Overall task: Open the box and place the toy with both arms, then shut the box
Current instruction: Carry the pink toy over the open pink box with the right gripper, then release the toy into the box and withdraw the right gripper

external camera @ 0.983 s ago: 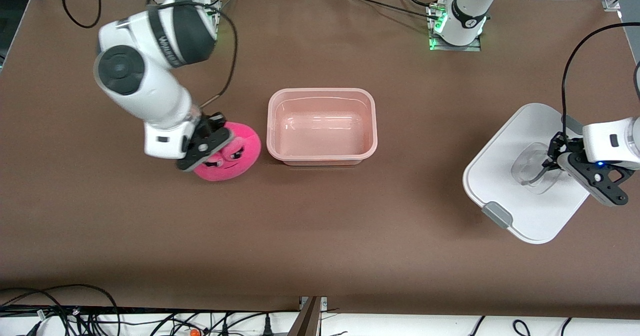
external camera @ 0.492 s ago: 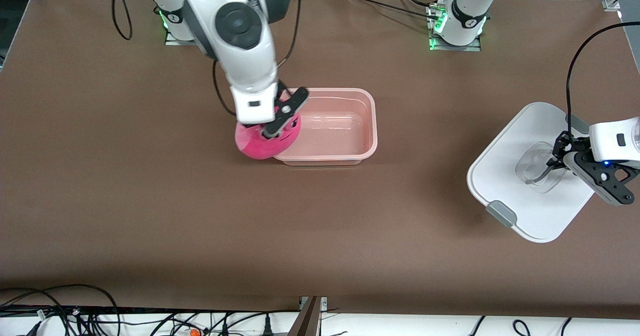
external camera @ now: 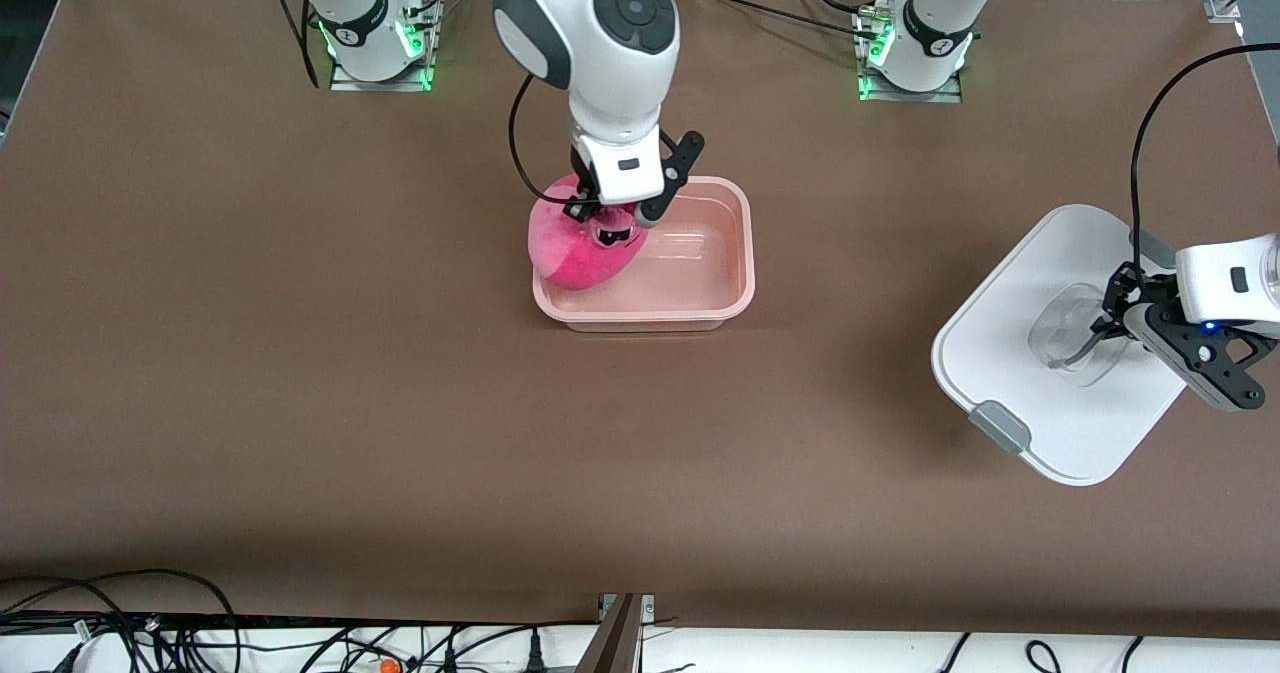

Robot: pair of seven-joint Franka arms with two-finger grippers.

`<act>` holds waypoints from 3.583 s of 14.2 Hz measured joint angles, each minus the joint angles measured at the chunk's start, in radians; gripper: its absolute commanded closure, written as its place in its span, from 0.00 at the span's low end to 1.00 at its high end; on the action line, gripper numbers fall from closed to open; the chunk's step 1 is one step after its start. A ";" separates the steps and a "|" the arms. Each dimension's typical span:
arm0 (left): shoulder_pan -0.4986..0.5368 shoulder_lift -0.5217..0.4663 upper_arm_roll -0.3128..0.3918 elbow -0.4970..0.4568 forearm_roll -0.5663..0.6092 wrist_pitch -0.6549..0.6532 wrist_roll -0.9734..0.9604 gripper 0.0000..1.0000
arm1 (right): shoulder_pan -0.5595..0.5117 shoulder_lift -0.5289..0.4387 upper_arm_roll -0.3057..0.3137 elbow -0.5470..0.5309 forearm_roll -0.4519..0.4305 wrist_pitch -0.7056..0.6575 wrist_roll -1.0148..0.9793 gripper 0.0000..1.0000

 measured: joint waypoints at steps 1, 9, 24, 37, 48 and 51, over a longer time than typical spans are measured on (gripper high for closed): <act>0.000 0.000 0.000 0.000 0.000 0.000 0.000 1.00 | 0.004 0.005 0.000 0.001 -0.002 -0.006 -0.006 1.00; -0.001 0.000 -0.005 0.000 0.000 0.000 0.000 1.00 | 0.097 0.059 0.000 0.011 -0.140 -0.035 -0.058 1.00; -0.002 0.000 -0.006 0.000 0.000 -0.001 0.001 1.00 | 0.110 0.289 -0.016 0.127 -0.229 0.058 -0.149 1.00; -0.002 0.000 -0.007 0.000 0.000 -0.001 0.001 1.00 | 0.163 0.338 -0.019 0.229 -0.223 0.138 0.064 0.00; -0.002 0.000 -0.008 0.000 0.000 -0.001 0.001 1.00 | -0.265 0.088 -0.052 0.301 0.233 0.012 0.057 0.00; -0.003 0.000 -0.011 0.000 -0.001 -0.001 0.001 1.00 | -0.317 0.001 -0.097 0.287 0.259 -0.093 0.119 0.00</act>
